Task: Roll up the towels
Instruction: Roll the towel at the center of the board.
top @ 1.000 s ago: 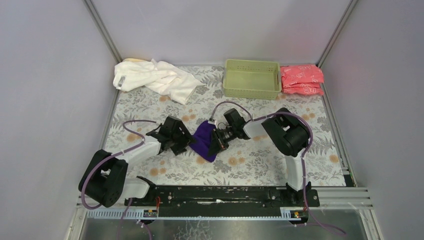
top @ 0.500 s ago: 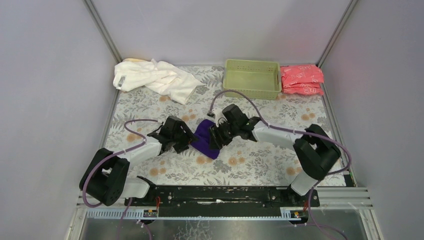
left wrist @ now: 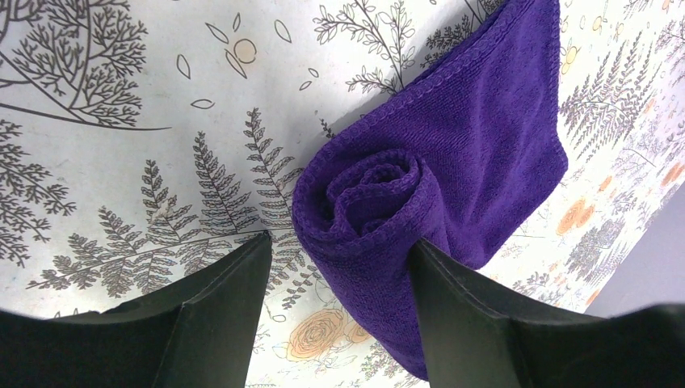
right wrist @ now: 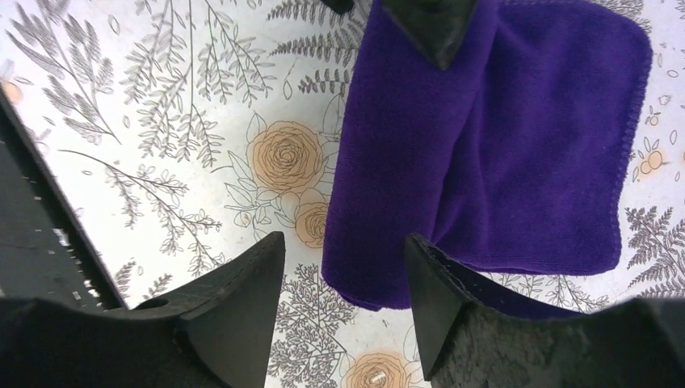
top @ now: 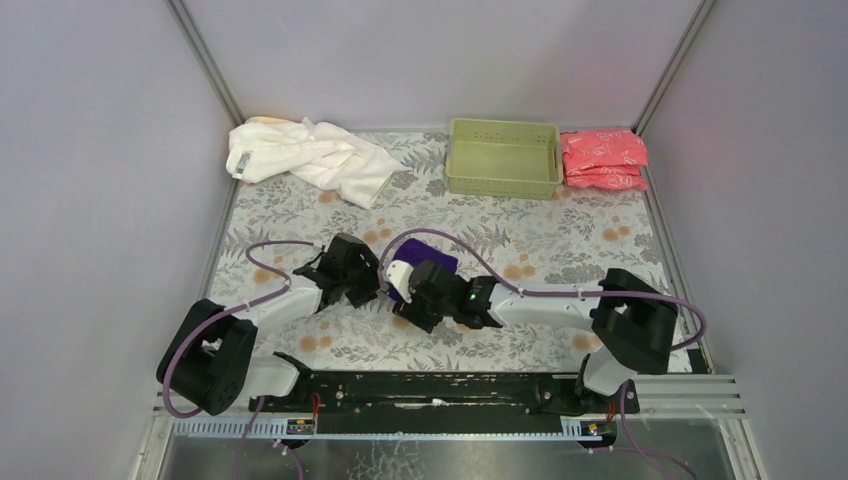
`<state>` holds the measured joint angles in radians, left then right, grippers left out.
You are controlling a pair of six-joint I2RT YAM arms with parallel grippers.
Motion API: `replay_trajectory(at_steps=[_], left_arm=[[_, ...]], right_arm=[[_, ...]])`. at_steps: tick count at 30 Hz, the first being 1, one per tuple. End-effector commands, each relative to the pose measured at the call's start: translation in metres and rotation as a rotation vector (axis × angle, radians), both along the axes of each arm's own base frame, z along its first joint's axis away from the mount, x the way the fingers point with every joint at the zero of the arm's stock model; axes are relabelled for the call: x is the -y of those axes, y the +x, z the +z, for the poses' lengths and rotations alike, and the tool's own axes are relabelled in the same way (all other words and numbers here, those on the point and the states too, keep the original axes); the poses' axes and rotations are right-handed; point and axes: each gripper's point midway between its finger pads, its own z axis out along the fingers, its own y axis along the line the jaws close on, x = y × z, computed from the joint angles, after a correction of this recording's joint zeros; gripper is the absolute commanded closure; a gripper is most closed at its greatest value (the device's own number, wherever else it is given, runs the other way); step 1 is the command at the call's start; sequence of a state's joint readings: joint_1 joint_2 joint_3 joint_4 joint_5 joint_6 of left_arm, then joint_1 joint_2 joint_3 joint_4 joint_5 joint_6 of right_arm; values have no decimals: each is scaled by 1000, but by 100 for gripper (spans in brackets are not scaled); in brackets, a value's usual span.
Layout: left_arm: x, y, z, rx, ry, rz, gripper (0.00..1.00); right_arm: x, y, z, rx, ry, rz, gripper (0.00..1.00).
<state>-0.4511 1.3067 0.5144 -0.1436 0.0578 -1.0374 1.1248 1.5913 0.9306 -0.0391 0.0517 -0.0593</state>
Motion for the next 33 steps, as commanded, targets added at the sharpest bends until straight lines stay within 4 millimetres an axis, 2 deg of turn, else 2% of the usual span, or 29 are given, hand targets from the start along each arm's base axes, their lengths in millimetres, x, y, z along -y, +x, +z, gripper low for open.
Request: replay_trajectory(at_steps=[1, 2, 9, 12, 16, 18, 21, 26, 33], left_arm=[[-27, -30, -34, -117, 127, 22, 37], [-27, -29, -33, -114, 125, 22, 37], [-26, -30, -33, -115, 121, 18, 37], [-24, -28, -31, -106, 110, 15, 37], [-22, -25, -19, -74, 93, 15, 34], [-24, -25, -12, -56, 90, 23, 31], [-29, -23, 1, -22, 96, 46, 27], [-38, -23, 19, 21, 101, 78, 23], [-29, -21, 35, 65, 30, 71, 21]], right_arm=[[-3, 14, -13, 145, -75, 2, 37], [-2, 15, -24, 143, -109, 6, 37], [-3, 13, -52, 125, -188, 61, 38], [-1, 9, -66, 79, -229, 79, 46], [-2, -8, -78, -92, -229, 124, 62], [-1, -10, -77, -198, -186, 116, 72], [-2, -14, -67, -361, -107, 117, 79], [-7, -19, -50, -612, 13, 127, 80], [-14, -19, -29, -972, 238, 115, 83]])
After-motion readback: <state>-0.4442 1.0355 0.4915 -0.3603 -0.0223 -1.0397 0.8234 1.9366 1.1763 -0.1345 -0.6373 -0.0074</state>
